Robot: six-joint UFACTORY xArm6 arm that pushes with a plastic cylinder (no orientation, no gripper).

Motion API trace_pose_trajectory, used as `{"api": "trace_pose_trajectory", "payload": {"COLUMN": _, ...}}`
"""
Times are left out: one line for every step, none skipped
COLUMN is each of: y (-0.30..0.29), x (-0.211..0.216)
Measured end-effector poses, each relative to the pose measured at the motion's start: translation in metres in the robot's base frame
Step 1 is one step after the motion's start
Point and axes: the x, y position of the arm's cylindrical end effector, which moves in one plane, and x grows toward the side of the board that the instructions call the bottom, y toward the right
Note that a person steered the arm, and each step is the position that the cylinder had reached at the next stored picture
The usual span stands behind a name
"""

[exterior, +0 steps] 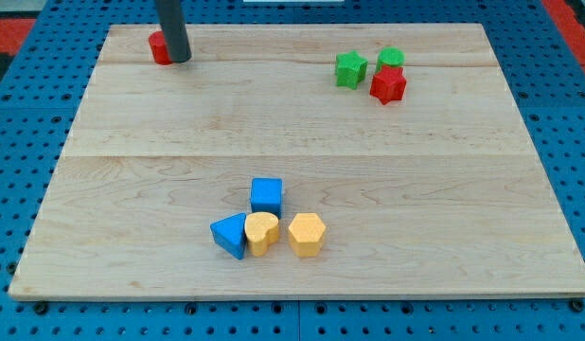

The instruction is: Move the blue triangle towards the top center

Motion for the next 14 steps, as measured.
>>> {"api": "trace_pose_trajectory", "payload": {"y": 0.000, "x": 0.000}}
{"api": "trace_pose_trajectory", "payload": {"y": -0.018, "x": 0.003}}
{"api": "trace_pose_trajectory", "payload": {"y": -0.018, "x": 0.003}}
{"api": "trace_pose_trajectory", "payload": {"y": 0.034, "x": 0.001}}
{"api": "trace_pose_trajectory", "payload": {"y": 0.098, "x": -0.046}}
{"api": "trace_pose_trajectory", "payload": {"y": 0.134, "x": 0.043}}
{"api": "trace_pose_trajectory", "payload": {"y": 0.107, "x": 0.162}}
{"api": "trace_pose_trajectory", "payload": {"y": 0.049, "x": 0.283}}
{"api": "trace_pose_trajectory", "payload": {"y": 0.047, "x": 0.354}}
{"api": "trace_pose_trajectory", "payload": {"y": 0.094, "x": 0.343}}
{"api": "trace_pose_trajectory", "payload": {"y": 0.096, "x": 0.299}}
{"api": "trace_pose_trajectory", "payload": {"y": 0.093, "x": 0.245}}
{"api": "trace_pose_trajectory", "payload": {"y": 0.087, "x": 0.198}}
{"api": "trace_pose_trajectory", "payload": {"y": 0.084, "x": 0.141}}
